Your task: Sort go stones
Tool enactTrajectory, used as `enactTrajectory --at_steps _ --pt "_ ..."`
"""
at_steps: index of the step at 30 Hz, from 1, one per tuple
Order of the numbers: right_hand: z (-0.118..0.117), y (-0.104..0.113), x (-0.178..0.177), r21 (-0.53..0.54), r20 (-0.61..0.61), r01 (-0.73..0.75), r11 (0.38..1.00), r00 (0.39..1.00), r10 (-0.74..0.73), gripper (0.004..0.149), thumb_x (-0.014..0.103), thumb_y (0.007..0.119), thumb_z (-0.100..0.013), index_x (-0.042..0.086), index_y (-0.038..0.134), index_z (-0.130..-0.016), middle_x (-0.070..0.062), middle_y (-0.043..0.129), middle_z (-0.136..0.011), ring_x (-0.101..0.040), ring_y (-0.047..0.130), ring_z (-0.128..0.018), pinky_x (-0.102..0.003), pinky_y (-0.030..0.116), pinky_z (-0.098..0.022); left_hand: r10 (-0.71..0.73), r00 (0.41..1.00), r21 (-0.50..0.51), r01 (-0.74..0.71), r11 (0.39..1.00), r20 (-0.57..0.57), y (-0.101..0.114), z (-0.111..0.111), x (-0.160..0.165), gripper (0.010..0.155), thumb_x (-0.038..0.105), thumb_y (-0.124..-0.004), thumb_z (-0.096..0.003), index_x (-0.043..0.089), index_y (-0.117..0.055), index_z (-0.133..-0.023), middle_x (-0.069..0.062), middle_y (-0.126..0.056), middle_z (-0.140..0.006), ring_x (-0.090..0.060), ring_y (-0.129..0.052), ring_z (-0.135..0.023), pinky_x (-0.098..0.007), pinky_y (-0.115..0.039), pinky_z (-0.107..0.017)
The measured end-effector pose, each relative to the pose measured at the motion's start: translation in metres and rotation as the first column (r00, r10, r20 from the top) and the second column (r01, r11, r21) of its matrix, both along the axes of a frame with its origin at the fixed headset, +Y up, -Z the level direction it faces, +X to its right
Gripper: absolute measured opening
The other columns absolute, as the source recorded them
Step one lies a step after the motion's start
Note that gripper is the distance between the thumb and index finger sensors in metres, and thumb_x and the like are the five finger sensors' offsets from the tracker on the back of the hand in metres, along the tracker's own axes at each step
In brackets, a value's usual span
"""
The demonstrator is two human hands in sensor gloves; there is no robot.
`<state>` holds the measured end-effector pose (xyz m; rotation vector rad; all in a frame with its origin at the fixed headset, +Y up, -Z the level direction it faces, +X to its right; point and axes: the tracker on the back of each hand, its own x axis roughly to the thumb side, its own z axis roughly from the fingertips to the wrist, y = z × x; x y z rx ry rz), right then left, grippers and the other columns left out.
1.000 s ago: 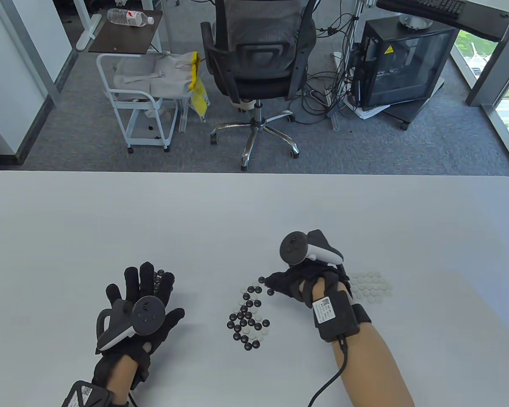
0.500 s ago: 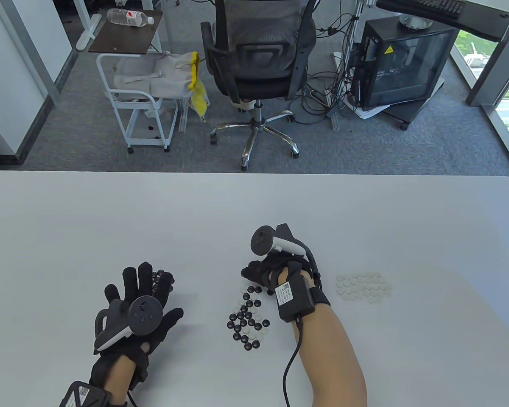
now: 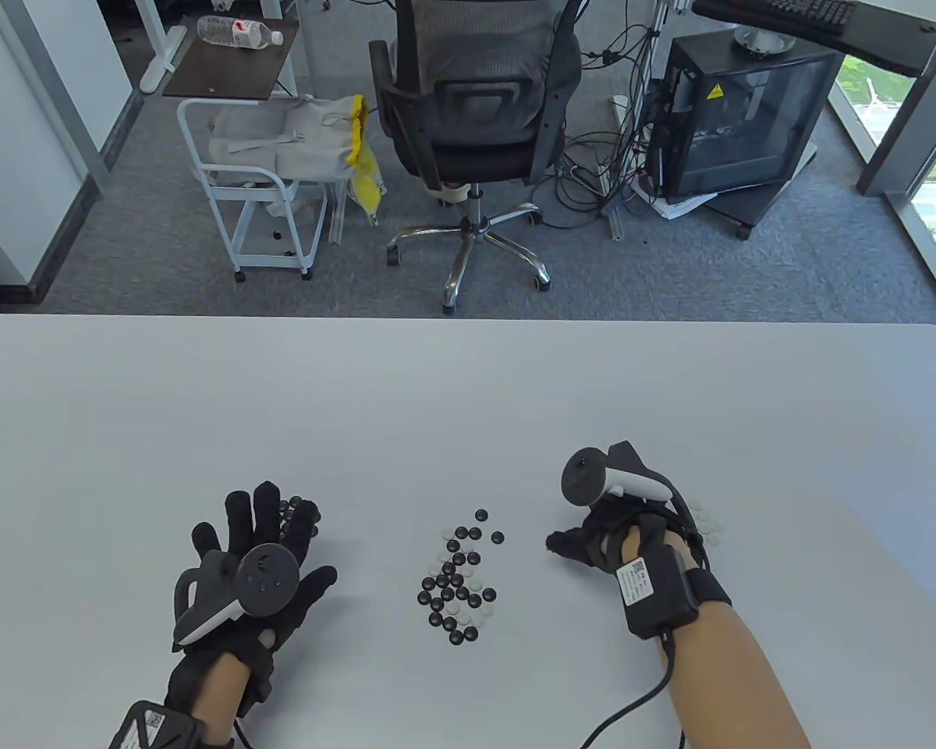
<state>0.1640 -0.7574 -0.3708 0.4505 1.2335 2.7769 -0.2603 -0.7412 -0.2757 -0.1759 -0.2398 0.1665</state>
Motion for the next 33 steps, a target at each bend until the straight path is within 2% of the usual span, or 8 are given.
enactTrajectory --at_steps 6,10,14,19,24,28,33 --pt "0.034 0.002 0.057 0.033 0.047 -0.111 0.993 0.993 0.109 0.064 0.050 0.053 -0.057 0.015 0.060 -0.110 -0.033 0.004 -0.112 -0.064 -0.005 -0.093 -0.090 0.012 -0.058 -0.018 1.000 -0.009 0.018 1.000 0.007 -0.003 -0.003 0.004 0.082 0.056 -0.057 -0.0574 0.018 -0.017 -0.118 -0.027 0.015 -0.112 -0.052 0.019 -0.093 -0.080 0.003 -0.050" --pt "0.043 -0.001 0.086 0.026 0.118 -0.135 0.990 0.984 0.131 0.066 0.050 0.053 -0.057 0.016 0.053 -0.113 -0.034 -0.002 -0.110 -0.064 -0.007 -0.092 -0.089 0.010 -0.058 -0.018 1.000 -0.024 0.018 1.000 -0.002 -0.005 -0.005 0.003 0.082 0.056 -0.057 -0.0573 0.018 -0.017 -0.118 -0.027 0.015 -0.111 -0.052 0.019 -0.093 -0.080 0.003 -0.050" --pt "0.045 -0.005 0.094 0.031 0.124 -0.143 0.989 0.983 0.138 0.068 0.049 0.053 -0.057 0.017 0.042 -0.115 -0.034 -0.007 -0.108 -0.063 -0.009 -0.091 -0.089 0.009 -0.058 0.011 1.000 -0.020 -0.011 1.000 -0.014 -0.002 -0.005 -0.002 0.082 0.056 -0.057 -0.0574 0.018 -0.017 -0.118 -0.027 0.016 -0.111 -0.052 0.019 -0.093 -0.080 0.004 -0.050" --pt "0.044 -0.011 0.092 0.032 0.123 -0.130 0.991 0.985 0.125 0.070 0.049 0.053 -0.057 0.017 0.033 -0.116 -0.035 -0.010 -0.106 -0.063 -0.011 -0.090 -0.089 0.008 -0.057 0.022 0.999 -0.016 -0.023 1.000 -0.027 -0.001 -0.004 -0.006 0.082 0.056 -0.057 -0.0574 0.018 -0.017 -0.118 -0.027 0.016 -0.111 -0.052 0.019 -0.093 -0.080 0.004 -0.050" --pt "0.039 -0.007 0.088 0.041 0.140 -0.080 0.996 0.987 0.074 0.071 0.050 0.053 -0.056 0.016 0.033 -0.116 -0.035 -0.010 -0.106 -0.063 -0.011 -0.090 -0.089 0.008 -0.057 0.013 1.000 -0.016 -0.014 1.000 -0.024 -0.002 -0.004 -0.004 0.082 0.056 -0.057 -0.0575 0.018 -0.017 -0.118 -0.027 0.016 -0.111 -0.052 0.019 -0.093 -0.080 0.003 -0.050" --pt "0.027 0.013 0.078 0.136 0.167 0.068 0.988 0.982 -0.091 0.070 0.050 0.052 -0.057 0.012 0.048 -0.116 -0.037 -0.003 -0.109 -0.064 -0.008 -0.091 -0.090 0.011 -0.058 0.013 1.000 -0.015 -0.013 1.000 -0.022 -0.002 -0.004 -0.004 0.082 0.056 -0.057 -0.0574 0.018 -0.017 -0.118 -0.027 0.016 -0.111 -0.052 0.019 -0.093 -0.080 0.004 -0.050" --pt "0.008 0.028 0.036 0.130 0.108 0.134 0.982 0.983 -0.149 0.068 0.050 0.052 -0.057 0.011 0.062 -0.112 -0.037 0.003 -0.112 -0.064 -0.007 -0.092 -0.089 0.011 -0.058 0.006 1.000 -0.022 -0.007 1.000 -0.023 -0.003 -0.004 -0.003 0.082 0.056 -0.057 -0.0574 0.018 -0.017 -0.118 -0.027 0.016 -0.111 -0.052 0.019 -0.093 -0.080 0.004 -0.050"
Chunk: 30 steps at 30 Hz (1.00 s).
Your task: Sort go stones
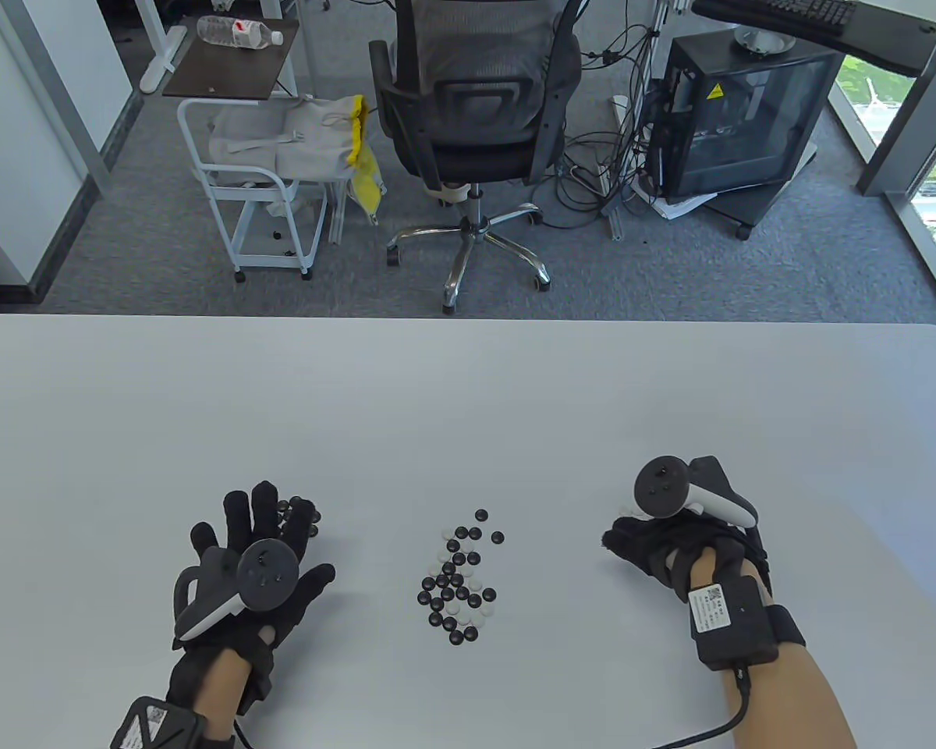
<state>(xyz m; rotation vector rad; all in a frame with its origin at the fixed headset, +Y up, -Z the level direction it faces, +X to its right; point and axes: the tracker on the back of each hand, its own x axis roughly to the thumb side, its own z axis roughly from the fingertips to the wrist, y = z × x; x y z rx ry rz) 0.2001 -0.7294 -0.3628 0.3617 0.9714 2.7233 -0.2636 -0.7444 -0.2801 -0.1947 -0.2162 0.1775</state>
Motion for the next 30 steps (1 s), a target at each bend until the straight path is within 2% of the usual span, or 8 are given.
enactTrajectory --at_steps 6,11,17,20,24,26,30 --pt "-0.013 0.000 -0.079 -0.006 -0.158 0.047 0.999 0.986 -0.048 0.068 0.050 0.052 -0.057 0.012 0.063 -0.111 -0.036 0.003 -0.112 -0.064 -0.007 -0.092 -0.089 0.011 -0.058 0.003 1.000 0.003 -0.003 1.000 0.001 0.000 0.000 0.000 0.082 0.056 -0.057 -0.0574 0.018 -0.017 -0.118 -0.027 0.016 -0.111 -0.052 0.019 -0.093 -0.080 0.004 -0.050" --pt "-0.019 -0.010 -0.142 -0.020 -0.274 0.036 0.999 0.961 -0.040 0.067 0.050 0.052 -0.057 0.012 0.061 -0.112 -0.036 0.002 -0.112 -0.064 -0.007 -0.092 -0.089 0.011 -0.058 0.007 1.000 0.011 -0.007 1.000 0.003 0.001 0.001 -0.001 0.082 0.056 -0.057 -0.0574 0.018 -0.017 -0.118 -0.027 0.016 -0.111 -0.052 0.019 -0.093 -0.080 0.003 -0.050" --pt "-0.030 -0.031 -0.182 -0.054 -0.304 0.016 0.998 0.952 -0.032 0.067 0.050 0.052 -0.057 0.013 0.059 -0.113 -0.035 0.001 -0.111 -0.063 -0.007 -0.092 -0.089 0.011 -0.058 0.018 1.000 0.018 -0.018 1.000 0.005 0.002 0.002 -0.003 0.082 0.057 -0.056 -0.0574 0.018 -0.017 -0.118 -0.027 0.015 -0.111 -0.052 0.019 -0.093 -0.080 0.003 -0.050" --pt "-0.036 -0.041 -0.192 -0.068 -0.301 -0.006 0.998 0.954 -0.015 0.066 0.050 0.052 -0.057 0.015 0.056 -0.113 -0.035 0.001 -0.111 -0.063 -0.007 -0.092 -0.089 0.011 -0.058 0.024 1.000 0.019 -0.024 1.000 0.008 0.002 0.002 -0.004 0.082 0.057 -0.056 -0.0574 0.018 -0.017 -0.118 -0.027 0.015 -0.111 -0.052 0.019 -0.093 -0.080 0.003 -0.050" --pt "-0.049 -0.041 -0.195 -0.032 -0.241 -0.004 0.999 0.970 -0.004 0.066 0.050 0.052 -0.057 0.015 0.055 -0.113 -0.036 0.001 -0.111 -0.063 -0.007 -0.092 -0.089 0.011 -0.058 0.026 1.000 0.015 -0.026 1.000 0.007 0.002 0.002 -0.004 0.082 0.056 -0.056 -0.0575 0.018 -0.017 -0.118 -0.027 0.016 -0.111 -0.052 0.019 -0.093 -0.080 0.003 -0.050" --pt "-0.061 -0.039 -0.186 0.003 -0.191 -0.035 0.999 0.981 0.035 0.067 0.050 0.052 -0.057 0.015 0.056 -0.113 -0.035 0.001 -0.111 -0.063 -0.006 -0.092 -0.089 0.011 -0.058 0.025 1.000 0.012 -0.025 1.000 0.007 0.002 0.002 -0.004 0.082 0.056 -0.056 -0.0574 0.018 -0.017 -0.118 -0.027 0.016 -0.111 -0.052 0.019 -0.093 -0.080 0.003 -0.050" --pt "-0.073 -0.036 -0.158 -0.020 -0.068 -0.032 0.999 0.997 0.030 0.067 0.050 0.052 -0.057 0.014 0.059 -0.112 -0.036 0.003 -0.111 -0.064 -0.006 -0.092 -0.089 0.011 -0.058 0.020 1.000 0.009 -0.021 1.000 0.008 0.002 0.002 -0.003 0.082 0.057 -0.056 -0.0574 0.018 -0.017 -0.118 -0.027 0.016 -0.111 -0.052 0.019 -0.093 -0.080 0.003 -0.050"
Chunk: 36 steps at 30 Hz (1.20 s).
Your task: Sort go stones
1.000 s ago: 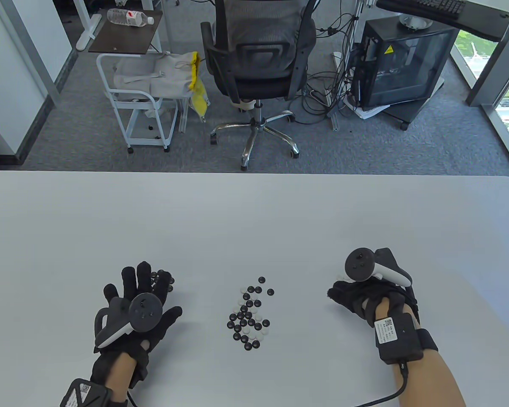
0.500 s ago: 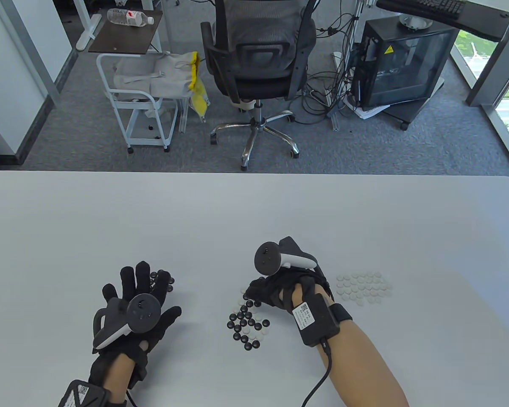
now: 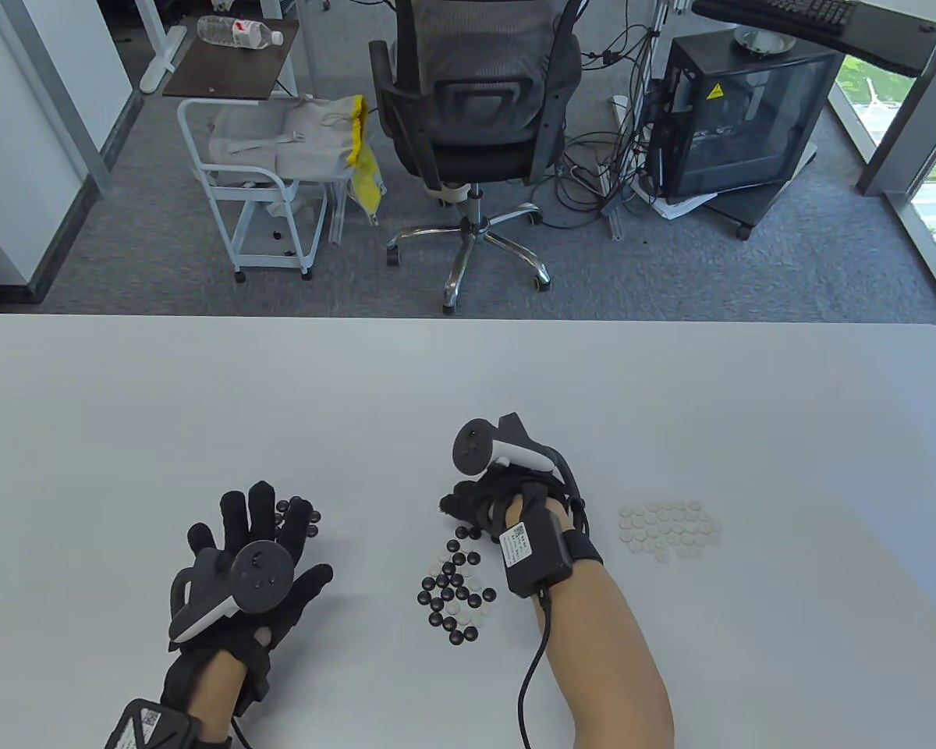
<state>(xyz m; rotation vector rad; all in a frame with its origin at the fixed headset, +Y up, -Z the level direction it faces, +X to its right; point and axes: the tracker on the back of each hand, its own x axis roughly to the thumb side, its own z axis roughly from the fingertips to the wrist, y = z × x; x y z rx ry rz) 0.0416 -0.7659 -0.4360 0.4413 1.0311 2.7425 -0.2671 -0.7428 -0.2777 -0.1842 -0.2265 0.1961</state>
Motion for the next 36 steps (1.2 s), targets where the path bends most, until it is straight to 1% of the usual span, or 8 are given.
enactTrajectory --at_steps 3,7,13,17,23,28,31,36 --pt "-0.001 0.002 0.025 -0.018 0.043 -0.008 1.000 0.999 0.008 0.066 0.050 0.052 -0.057 0.013 0.062 -0.111 -0.036 0.005 -0.112 -0.064 -0.004 -0.093 -0.089 0.012 -0.058 -0.001 1.000 -0.002 0.001 1.000 0.000 0.000 0.000 0.000 0.082 0.056 -0.056 -0.0574 0.018 -0.017 -0.118 -0.027 0.016 -0.111 -0.052 0.019 -0.093 -0.080 0.003 -0.050" --pt "0.008 0.007 0.050 -0.045 0.041 -0.040 0.998 0.998 0.041 0.066 0.051 0.052 -0.057 0.013 0.067 -0.109 -0.035 0.008 -0.113 -0.064 -0.004 -0.093 -0.090 0.013 -0.058 -0.001 1.000 -0.003 0.001 1.000 -0.001 0.000 0.000 0.000 0.082 0.056 -0.056 -0.0574 0.018 -0.017 -0.118 -0.027 0.016 -0.111 -0.052 0.019 -0.093 -0.080 0.003 -0.050" --pt "0.049 0.012 0.082 -0.080 -0.089 -0.119 0.990 0.990 0.112 0.065 0.050 0.053 -0.057 0.012 0.073 -0.105 -0.034 0.011 -0.114 -0.064 -0.002 -0.093 -0.090 0.015 -0.058 -0.002 1.000 0.005 0.002 1.000 -0.002 0.000 0.000 0.000 0.082 0.056 -0.056 -0.0575 0.018 -0.017 -0.118 -0.027 0.016 -0.111 -0.052 0.019 -0.093 -0.080 0.003 -0.050" --pt "0.075 0.013 0.108 -0.092 -0.104 -0.133 0.987 0.987 0.123 0.065 0.051 0.053 -0.056 0.013 0.072 -0.105 -0.033 0.012 -0.114 -0.064 -0.001 -0.094 -0.090 0.015 -0.058 -0.009 1.000 0.003 0.009 1.000 -0.003 0.000 0.000 0.000 0.082 0.057 -0.056 -0.0574 0.018 -0.017 -0.118 -0.027 0.016 -0.111 -0.052 0.019 -0.092 -0.080 0.003 -0.050" --pt "0.100 0.015 0.179 -0.115 0.014 -0.213 0.970 0.976 0.216 0.063 0.050 0.054 -0.057 0.015 0.070 -0.106 -0.033 0.010 -0.113 -0.063 -0.002 -0.093 -0.090 0.014 -0.058 -0.014 1.000 0.007 0.014 1.000 0.000 0.000 0.000 0.002 0.082 0.057 -0.056 -0.0574 0.018 -0.017 -0.118 -0.027 0.016 -0.111 -0.052 0.019 -0.092 -0.080 0.003 -0.050" --pt "0.110 0.014 0.220 -0.121 0.109 -0.229 0.966 0.964 0.242 0.063 0.050 0.055 -0.057 0.016 0.063 -0.109 -0.032 0.005 -0.112 -0.063 -0.003 -0.093 -0.089 0.013 -0.058 -0.019 1.000 0.001 0.019 1.000 -0.002 -0.001 -0.001 0.002 0.082 0.056 -0.056 -0.0575 0.018 -0.017 -0.118 -0.027 0.016 -0.111 -0.052 0.019 -0.092 -0.080 0.003 -0.050" --pt "0.112 0.011 0.232 -0.120 0.153 -0.198 0.973 0.965 0.215 0.064 0.050 0.055 -0.057 0.017 0.058 -0.111 -0.034 0.002 -0.111 -0.063 -0.006 -0.092 -0.089 0.012 -0.058 -0.024 1.000 -0.004 0.024 1.000 -0.002 -0.002 -0.001 0.003 0.082 0.056 -0.056 -0.0574 0.018 -0.017 -0.118 -0.027 0.016 -0.111 -0.052 0.019 -0.092 -0.080 0.003 -0.050" --pt "0.112 0.006 0.237 -0.098 0.169 -0.164 0.982 0.969 0.178 0.066 0.050 0.054 -0.056 0.016 0.050 -0.114 -0.034 -0.002 -0.110 -0.063 -0.007 -0.091 -0.089 0.011 -0.058 -0.034 0.999 -0.008 0.034 0.999 0.000 -0.003 -0.002 0.005 0.082 0.057 -0.056 -0.0575 0.018 -0.017 -0.118 -0.027 0.016 -0.111 -0.052 0.019 -0.092 -0.080 0.003 -0.050"
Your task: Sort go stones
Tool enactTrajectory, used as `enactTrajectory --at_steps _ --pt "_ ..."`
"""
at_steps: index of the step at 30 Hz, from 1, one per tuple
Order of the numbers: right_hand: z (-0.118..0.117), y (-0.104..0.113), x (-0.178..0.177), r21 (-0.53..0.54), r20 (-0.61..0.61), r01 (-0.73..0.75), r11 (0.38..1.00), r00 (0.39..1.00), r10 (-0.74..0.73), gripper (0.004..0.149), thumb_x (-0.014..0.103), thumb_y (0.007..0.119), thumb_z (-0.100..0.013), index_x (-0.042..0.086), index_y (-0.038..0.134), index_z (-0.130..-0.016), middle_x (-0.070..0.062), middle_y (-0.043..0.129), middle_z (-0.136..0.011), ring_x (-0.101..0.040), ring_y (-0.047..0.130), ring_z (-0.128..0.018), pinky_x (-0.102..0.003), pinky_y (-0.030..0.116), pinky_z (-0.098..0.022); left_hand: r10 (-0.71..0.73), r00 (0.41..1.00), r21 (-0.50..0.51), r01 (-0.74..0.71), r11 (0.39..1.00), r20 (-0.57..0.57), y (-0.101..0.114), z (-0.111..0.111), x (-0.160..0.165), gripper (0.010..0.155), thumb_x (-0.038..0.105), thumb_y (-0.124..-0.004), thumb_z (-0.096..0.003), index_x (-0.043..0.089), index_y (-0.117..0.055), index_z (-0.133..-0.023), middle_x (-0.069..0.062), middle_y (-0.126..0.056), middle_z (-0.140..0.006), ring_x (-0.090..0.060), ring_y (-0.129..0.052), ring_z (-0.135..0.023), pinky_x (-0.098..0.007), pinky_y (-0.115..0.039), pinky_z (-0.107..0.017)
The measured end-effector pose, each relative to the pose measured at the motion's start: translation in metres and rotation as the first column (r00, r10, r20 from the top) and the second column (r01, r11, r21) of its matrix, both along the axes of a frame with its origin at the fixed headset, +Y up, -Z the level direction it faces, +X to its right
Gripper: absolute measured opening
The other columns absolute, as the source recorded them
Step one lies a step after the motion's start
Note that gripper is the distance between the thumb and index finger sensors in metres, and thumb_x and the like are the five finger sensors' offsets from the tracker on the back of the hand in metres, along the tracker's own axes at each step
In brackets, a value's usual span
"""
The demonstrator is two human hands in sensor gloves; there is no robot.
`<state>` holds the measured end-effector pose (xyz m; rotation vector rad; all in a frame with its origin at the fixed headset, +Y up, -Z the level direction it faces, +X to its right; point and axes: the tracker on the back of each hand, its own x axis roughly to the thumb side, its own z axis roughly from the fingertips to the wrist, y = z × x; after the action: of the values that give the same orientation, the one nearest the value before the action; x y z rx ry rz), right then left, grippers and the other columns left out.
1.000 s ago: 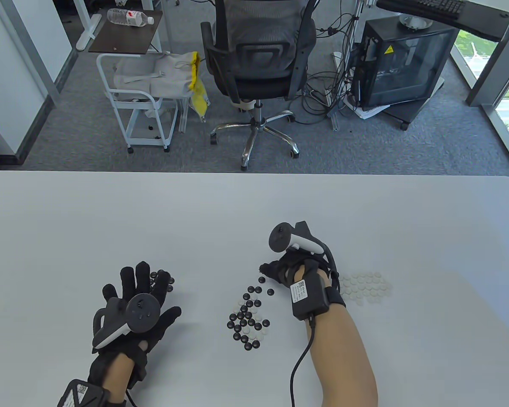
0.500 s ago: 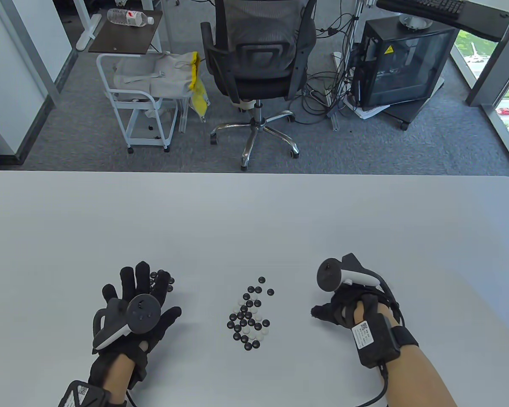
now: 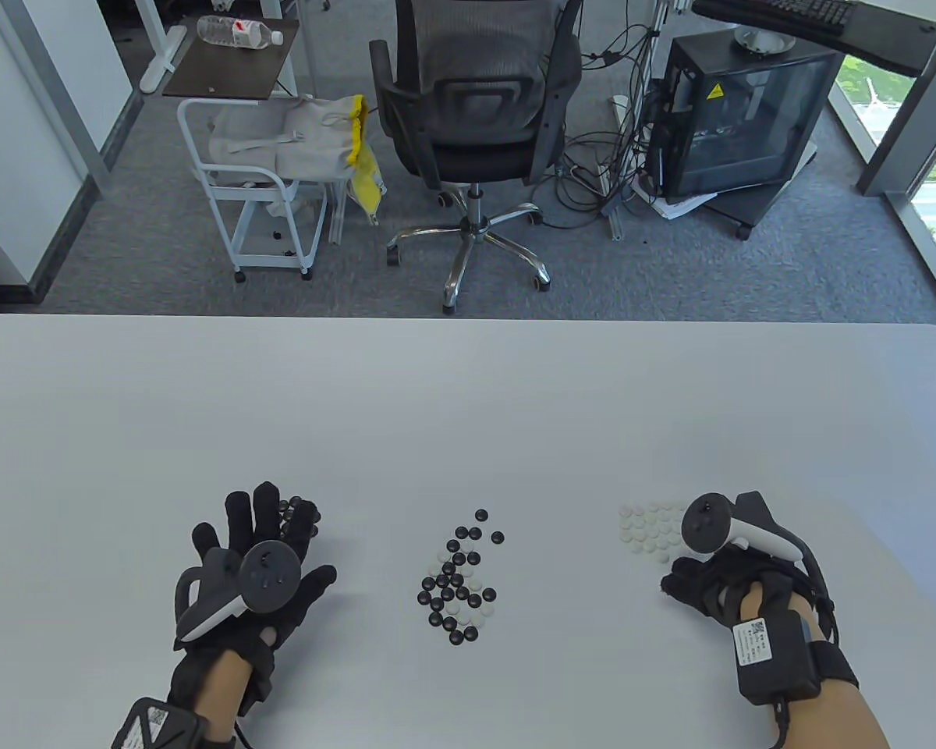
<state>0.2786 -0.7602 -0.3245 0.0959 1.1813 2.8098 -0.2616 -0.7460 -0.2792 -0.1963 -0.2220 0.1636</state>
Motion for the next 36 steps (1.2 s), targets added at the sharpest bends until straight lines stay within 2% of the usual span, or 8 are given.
enactTrajectory --at_steps 13,16,18,21,27,28,31,36 --pt "-0.007 -0.006 0.002 0.038 0.042 0.090 0.995 0.995 -0.092 0.070 0.050 0.052 -0.057 0.015 0.043 -0.116 -0.037 -0.005 -0.109 -0.064 -0.009 -0.090 -0.089 0.010 -0.058 -0.008 1.000 -0.008 0.008 1.000 -0.001 -0.001 -0.001 0.002 0.082 0.057 -0.056 -0.0574 0.018 -0.017 -0.118 -0.027 0.016 -0.111 -0.052 0.019 -0.092 -0.080 0.003 -0.050" --pt "-0.008 0.004 -0.003 0.089 0.031 0.148 0.985 0.988 -0.152 0.072 0.051 0.052 -0.057 0.012 0.041 -0.116 -0.038 -0.004 -0.109 -0.065 -0.009 -0.090 -0.089 0.010 -0.057 -0.007 1.000 -0.007 0.007 1.000 0.000 -0.001 -0.001 0.002 0.082 0.057 -0.056 -0.0575 0.018 -0.017 -0.118 -0.027 0.016 -0.111 -0.052 0.019 -0.092 -0.080 0.003 -0.050" --pt "-0.008 0.019 -0.011 0.148 0.004 0.220 0.964 0.975 -0.223 0.078 0.051 0.051 -0.057 0.007 0.031 -0.117 -0.040 -0.004 -0.108 -0.065 -0.009 -0.090 -0.089 0.010 -0.057 -0.007 1.000 -0.003 0.007 1.000 0.004 -0.001 -0.001 0.003 0.082 0.056 -0.056 -0.0575 0.018 -0.017 -0.118 -0.027 0.016 -0.111 -0.052 0.019 -0.092 -0.080 0.003 -0.050" --pt "-0.004 0.046 -0.033 0.228 -0.087 0.292 0.929 0.956 -0.279 0.084 0.051 0.051 -0.057 0.001 0.020 -0.116 -0.042 -0.004 -0.108 -0.065 -0.009 -0.090 -0.089 0.009 -0.057 -0.009 1.000 0.007 0.009 1.000 0.011 0.000 0.000 0.005 0.082 0.056 -0.056 -0.0574 0.018 -0.016 -0.118 -0.027 0.016 -0.111 -0.052 0.019 -0.093 -0.080 0.003 -0.050" --pt "0.016 0.096 -0.075 0.451 -0.338 0.360 0.817 0.916 -0.218 0.086 0.052 0.051 -0.058 -0.001 0.013 -0.114 -0.043 -0.001 -0.108 -0.065 -0.007 -0.091 -0.088 0.010 -0.058 -0.009 0.999 0.058 0.006 0.998 0.036 0.004 0.003 0.010 0.083 0.056 -0.057 -0.0574 0.018 -0.015 -0.118 -0.027 0.015 -0.112 -0.052 0.018 -0.093 -0.080 0.003 -0.050" --pt "0.019 0.098 -0.077 0.468 -0.355 0.371 0.802 0.910 -0.214 0.086 0.052 0.051 -0.057 -0.001 0.013 -0.113 -0.043 -0.001 -0.109 -0.065 -0.007 -0.091 -0.088 0.010 -0.058 -0.009 0.999 0.068 0.006 0.998 0.042 0.005 0.004 0.011 0.083 0.056 -0.057 -0.0573 0.018 -0.015 -0.118 -0.027 0.015 -0.112 -0.052 0.018 -0.093 -0.080 0.003 -0.050" --pt "0.029 0.095 -0.083 0.573 -0.440 0.439 0.692 0.877 -0.193 0.084 0.051 0.052 -0.058 -0.001 0.017 -0.114 -0.043 0.003 -0.110 -0.065 -0.003 -0.092 -0.086 0.012 -0.058 -0.009 0.998 0.111 0.003 0.994 0.062 0.009 0.009 0.016 0.083 0.056 -0.057 -0.0574 0.017 -0.014 -0.117 -0.027 0.015 -0.112 -0.052 0.018 -0.093 -0.080 0.003 -0.051" --pt "0.038 0.070 -0.076 0.625 -0.444 0.479 0.616 0.868 -0.223 0.084 0.051 0.052 -0.058 -0.001 0.017 -0.114 -0.043 0.003 -0.109 -0.065 -0.003 -0.091 -0.085 0.010 -0.058 -0.011 0.995 0.179 -0.007 0.984 0.099 0.015 0.017 0.024 0.084 0.056 -0.057 -0.0573 0.017 -0.014 -0.117 -0.028 0.014 -0.112 -0.053 0.018 -0.093 -0.081 0.002 -0.051"
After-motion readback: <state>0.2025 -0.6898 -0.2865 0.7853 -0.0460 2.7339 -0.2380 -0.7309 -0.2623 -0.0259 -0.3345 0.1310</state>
